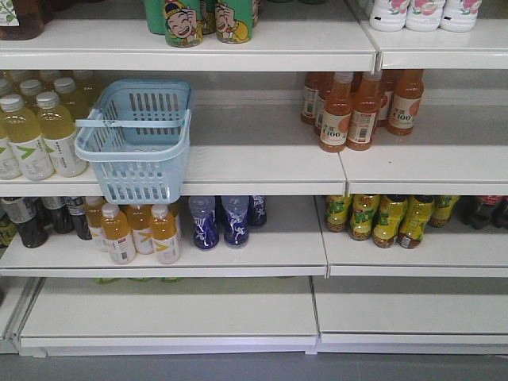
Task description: Place coke in basket with both arms
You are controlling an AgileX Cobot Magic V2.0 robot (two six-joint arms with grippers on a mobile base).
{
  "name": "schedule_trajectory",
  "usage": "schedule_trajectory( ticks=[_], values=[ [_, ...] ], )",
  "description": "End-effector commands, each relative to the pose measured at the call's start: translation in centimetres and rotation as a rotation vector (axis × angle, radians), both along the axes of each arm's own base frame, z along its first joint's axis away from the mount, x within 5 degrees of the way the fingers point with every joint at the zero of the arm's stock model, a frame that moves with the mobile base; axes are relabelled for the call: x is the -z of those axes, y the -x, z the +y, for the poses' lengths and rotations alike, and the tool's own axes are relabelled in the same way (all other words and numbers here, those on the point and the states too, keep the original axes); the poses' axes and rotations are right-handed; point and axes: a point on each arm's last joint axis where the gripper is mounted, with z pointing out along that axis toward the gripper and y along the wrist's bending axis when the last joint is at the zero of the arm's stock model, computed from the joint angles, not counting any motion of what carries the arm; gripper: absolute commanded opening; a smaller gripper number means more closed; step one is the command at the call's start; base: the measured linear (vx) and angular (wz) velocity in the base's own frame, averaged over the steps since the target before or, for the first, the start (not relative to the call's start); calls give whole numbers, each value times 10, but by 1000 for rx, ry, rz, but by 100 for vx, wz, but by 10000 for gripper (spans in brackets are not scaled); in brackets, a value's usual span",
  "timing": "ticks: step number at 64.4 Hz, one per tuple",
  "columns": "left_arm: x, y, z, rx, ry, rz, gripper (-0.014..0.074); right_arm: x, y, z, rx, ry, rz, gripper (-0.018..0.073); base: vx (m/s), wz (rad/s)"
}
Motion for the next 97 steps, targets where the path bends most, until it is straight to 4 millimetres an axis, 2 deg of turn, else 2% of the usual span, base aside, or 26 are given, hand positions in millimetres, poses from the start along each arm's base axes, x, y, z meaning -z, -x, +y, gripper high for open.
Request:
schedule_trajectory(
  ticks=[1,97],
  values=[
    [-8,2,0,2,-7,-95,-6,-5,1,0,-3,2,-85,-9,13,-3],
    [-8,2,0,2,-7,-95,-6,-5,1,0,-3,2,-85,-9,6,-1]
  ],
)
